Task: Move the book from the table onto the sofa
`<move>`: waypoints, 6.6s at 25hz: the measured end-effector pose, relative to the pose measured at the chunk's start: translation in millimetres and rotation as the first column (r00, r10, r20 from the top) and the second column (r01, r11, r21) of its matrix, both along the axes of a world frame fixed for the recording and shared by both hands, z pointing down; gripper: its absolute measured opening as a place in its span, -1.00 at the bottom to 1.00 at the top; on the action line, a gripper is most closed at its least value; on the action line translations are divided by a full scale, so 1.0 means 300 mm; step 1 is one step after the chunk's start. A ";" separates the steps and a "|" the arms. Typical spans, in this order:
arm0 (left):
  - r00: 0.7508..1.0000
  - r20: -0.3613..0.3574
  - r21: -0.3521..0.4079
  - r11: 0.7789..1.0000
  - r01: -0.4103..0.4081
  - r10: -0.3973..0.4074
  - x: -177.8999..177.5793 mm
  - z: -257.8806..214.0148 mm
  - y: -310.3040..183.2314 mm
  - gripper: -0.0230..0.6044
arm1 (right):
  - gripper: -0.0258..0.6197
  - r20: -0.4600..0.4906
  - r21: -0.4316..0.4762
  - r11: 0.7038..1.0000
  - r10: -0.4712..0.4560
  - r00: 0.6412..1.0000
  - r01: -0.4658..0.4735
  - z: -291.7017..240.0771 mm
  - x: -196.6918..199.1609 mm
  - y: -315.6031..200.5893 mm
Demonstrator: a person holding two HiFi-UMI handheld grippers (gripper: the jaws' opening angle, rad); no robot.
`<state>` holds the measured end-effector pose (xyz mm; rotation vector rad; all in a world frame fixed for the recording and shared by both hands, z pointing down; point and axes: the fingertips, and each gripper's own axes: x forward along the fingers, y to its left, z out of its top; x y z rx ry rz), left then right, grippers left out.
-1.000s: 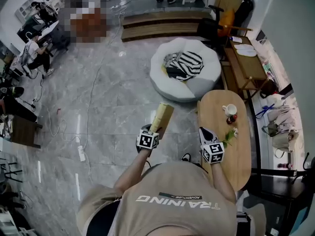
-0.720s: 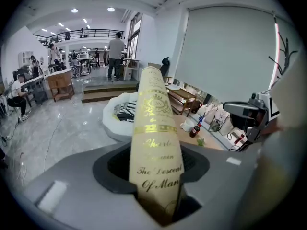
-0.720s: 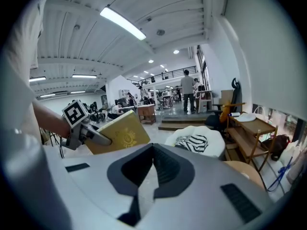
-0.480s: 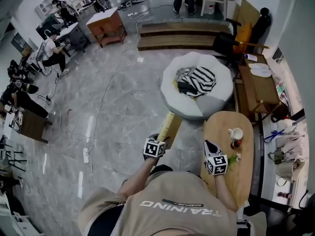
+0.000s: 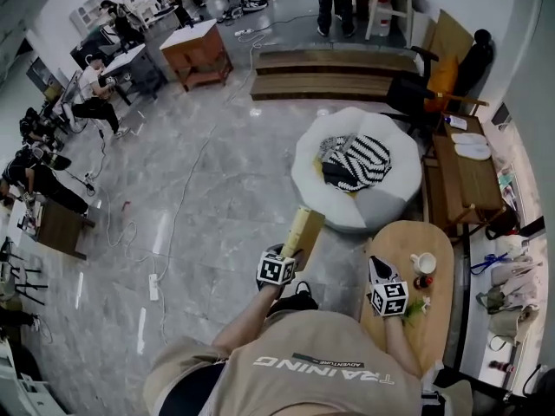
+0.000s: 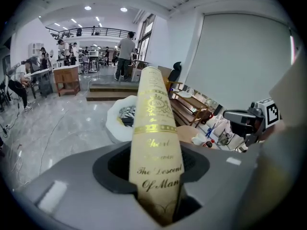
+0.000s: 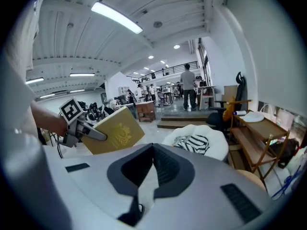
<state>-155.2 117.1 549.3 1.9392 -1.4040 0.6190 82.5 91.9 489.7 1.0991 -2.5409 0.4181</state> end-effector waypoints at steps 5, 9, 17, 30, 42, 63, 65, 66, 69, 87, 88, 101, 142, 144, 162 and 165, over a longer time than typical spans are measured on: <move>0.998 0.009 0.003 0.998 -0.062 0.062 -0.100 -0.014 -0.186 -0.25 | -0.91 -0.012 0.021 0.999 0.039 0.999 -0.039 -0.036 -0.082 -0.147; 0.992 0.010 0.008 0.992 -0.126 0.126 -0.180 -0.015 -0.319 -0.25 | -0.91 -0.007 0.038 0.995 0.090 0.996 -0.090 -0.039 -0.182 -0.263; 0.991 -0.028 0.004 0.992 -0.130 0.130 -0.326 0.007 -0.504 -0.26 | -0.91 -0.003 0.014 0.997 0.078 0.997 -0.078 -0.013 -0.382 -0.403; 0.997 -0.058 -0.050 0.997 -0.055 0.052 -0.329 0.023 -0.829 -0.26 | -0.91 -0.011 -0.046 0.998 0.038 0.999 -0.039 0.071 -0.346 -0.824; 0.998 -0.052 -0.013 0.999 -0.031 0.030 -0.207 -0.043 -1.195 -0.25 | -0.91 0.000 0.031 0.996 -0.080 0.997 0.080 0.010 -0.339 -1.224; 0.971 -0.131 -0.076 0.974 -0.212 0.201 -0.265 0.081 -1.662 -0.26 | -0.91 -0.071 -0.020 0.992 0.126 0.989 -0.128 0.007 -0.374 -1.523; 0.963 -0.133 -0.065 0.967 -0.246 0.236 -0.274 0.080 -1.740 -0.25 | -0.91 -0.073 0.002 0.988 0.152 0.986 -0.152 -0.013 -0.397 -1.600; 0.958 -0.133 -0.057 0.963 -0.263 0.254 -0.277 0.081 -1.781 -0.25 | -0.91 -0.072 0.013 0.986 0.166 0.983 -0.166 -0.023 -0.410 -1.639; 0.947 -0.143 -0.057 0.953 -0.299 0.288 -0.294 0.101 -1.859 -0.26 | -0.91 -0.083 0.029 0.980 0.200 0.976 -0.198 -0.037 -0.451 -1.715; 0.969 -0.226 -0.312 0.934 -0.171 0.102 -0.320 0.463 -1.957 -0.25 | -0.91 -0.151 -0.163 0.980 0.093 0.984 -0.118 0.164 -0.493 -1.775; 0.971 -0.224 -0.331 0.930 -0.162 0.089 -0.317 0.503 -1.959 -0.25 | -0.91 -0.151 -0.177 0.978 0.087 0.985 -0.114 0.191 -0.491 -1.776; 0.892 -0.331 -0.598 0.800 0.055 -0.309 -0.336 1.207 -1.855 -0.25 | -0.91 -0.137 -0.304 0.953 -0.055 0.989 0.011 0.710 -0.565 -1.777; 0.932 -0.133 -0.754 0.645 0.124 -0.336 -0.448 1.704 -1.686 0.35 | -0.91 -0.043 -0.504 0.863 -0.075 0.996 0.043 1.276 -0.772 -1.786; 0.952 -0.135 -0.734 0.673 0.091 -0.276 -0.448 1.659 -1.686 0.35 | -0.91 -0.045 -0.500 0.865 -0.069 0.997 0.038 1.241 -0.769 -1.781; 0.871 -0.125 -0.091 0.869 -0.487 0.475 -0.068 0.466 -1.952 -0.27 | -0.91 -0.034 -0.406 0.913 0.023 0.999 -0.035 0.593 -0.593 -1.821; 0.891 -0.109 0.040 0.898 -0.439 0.441 -0.009 0.285 -2.039 -0.84 | -0.91 -0.040 -0.311 0.950 0.011 0.999 -0.023 0.452 -0.577 -1.890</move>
